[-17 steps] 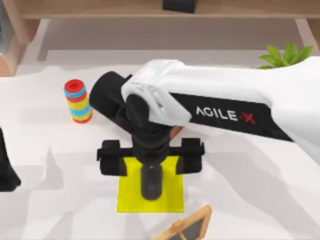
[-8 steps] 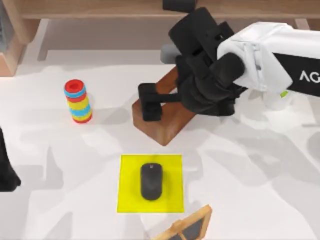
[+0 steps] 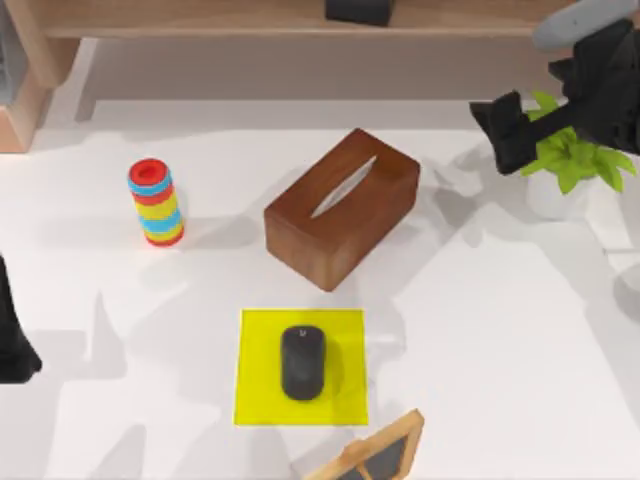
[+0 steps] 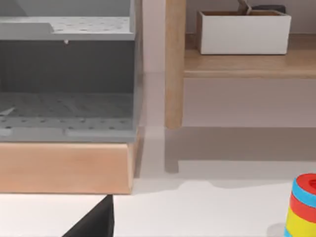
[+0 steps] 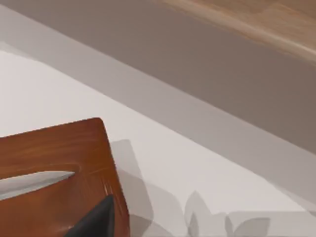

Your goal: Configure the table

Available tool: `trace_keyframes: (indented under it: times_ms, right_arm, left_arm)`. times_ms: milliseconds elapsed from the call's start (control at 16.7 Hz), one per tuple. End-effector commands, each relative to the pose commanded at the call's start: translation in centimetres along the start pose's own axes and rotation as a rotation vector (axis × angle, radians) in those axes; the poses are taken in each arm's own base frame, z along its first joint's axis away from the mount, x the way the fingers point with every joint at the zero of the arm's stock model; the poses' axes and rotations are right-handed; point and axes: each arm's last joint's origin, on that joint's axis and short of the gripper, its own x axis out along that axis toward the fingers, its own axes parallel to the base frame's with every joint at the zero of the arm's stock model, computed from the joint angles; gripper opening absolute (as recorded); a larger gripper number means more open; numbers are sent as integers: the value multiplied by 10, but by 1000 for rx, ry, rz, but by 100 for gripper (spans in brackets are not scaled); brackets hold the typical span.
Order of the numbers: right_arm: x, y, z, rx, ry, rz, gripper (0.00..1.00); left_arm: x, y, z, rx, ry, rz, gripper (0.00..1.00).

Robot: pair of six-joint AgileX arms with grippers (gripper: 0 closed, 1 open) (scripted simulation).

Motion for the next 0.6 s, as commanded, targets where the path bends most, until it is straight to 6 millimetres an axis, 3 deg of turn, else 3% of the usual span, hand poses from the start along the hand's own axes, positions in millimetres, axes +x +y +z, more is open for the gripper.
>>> trace_keyframes:
  times_ms: [300, 600]
  right_arm:
    - [-59, -69, -69, -396, -185, -244, 100]
    - [-112, -99, -141, -784, -164, -510, 100]
  left_arm:
    - [0, 0, 0, 0, 0, 0, 100]
    - [0, 0, 0, 0, 0, 0, 100]
